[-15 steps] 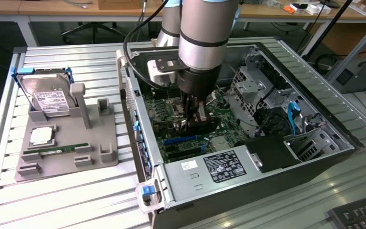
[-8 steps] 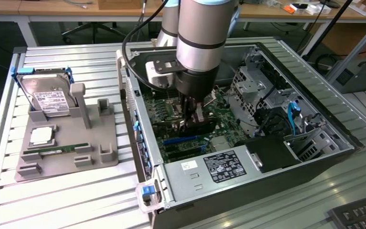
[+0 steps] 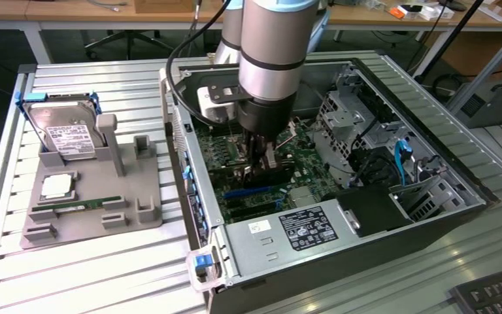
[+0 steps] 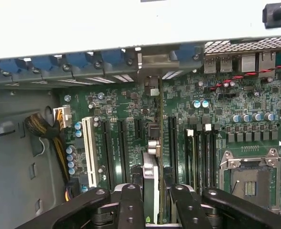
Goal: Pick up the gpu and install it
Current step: 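Insert the gpu into the slot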
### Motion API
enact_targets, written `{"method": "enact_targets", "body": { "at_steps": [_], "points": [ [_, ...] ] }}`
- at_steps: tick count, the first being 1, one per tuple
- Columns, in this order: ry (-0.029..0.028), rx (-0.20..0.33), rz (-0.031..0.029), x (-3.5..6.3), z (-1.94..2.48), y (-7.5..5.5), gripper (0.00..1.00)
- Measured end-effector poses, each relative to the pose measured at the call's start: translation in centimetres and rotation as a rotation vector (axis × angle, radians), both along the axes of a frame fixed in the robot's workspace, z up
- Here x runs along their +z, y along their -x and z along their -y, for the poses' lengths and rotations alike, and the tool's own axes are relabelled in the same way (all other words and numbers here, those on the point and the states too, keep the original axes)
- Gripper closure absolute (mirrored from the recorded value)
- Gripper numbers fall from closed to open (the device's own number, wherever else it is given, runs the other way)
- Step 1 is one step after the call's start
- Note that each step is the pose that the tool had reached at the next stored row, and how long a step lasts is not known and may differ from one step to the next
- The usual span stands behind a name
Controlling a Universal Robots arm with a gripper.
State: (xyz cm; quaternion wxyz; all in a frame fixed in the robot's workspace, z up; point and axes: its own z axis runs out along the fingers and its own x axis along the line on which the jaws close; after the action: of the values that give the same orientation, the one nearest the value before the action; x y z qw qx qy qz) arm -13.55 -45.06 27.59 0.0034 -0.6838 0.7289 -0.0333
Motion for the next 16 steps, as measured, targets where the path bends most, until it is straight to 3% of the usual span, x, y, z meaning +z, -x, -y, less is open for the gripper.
{"method": "enact_targets", "body": {
  "at_steps": [16],
  "points": [
    [0.0003,0.0,-0.0002,-0.95,-0.13,0.57,0.73]
  ]
}}
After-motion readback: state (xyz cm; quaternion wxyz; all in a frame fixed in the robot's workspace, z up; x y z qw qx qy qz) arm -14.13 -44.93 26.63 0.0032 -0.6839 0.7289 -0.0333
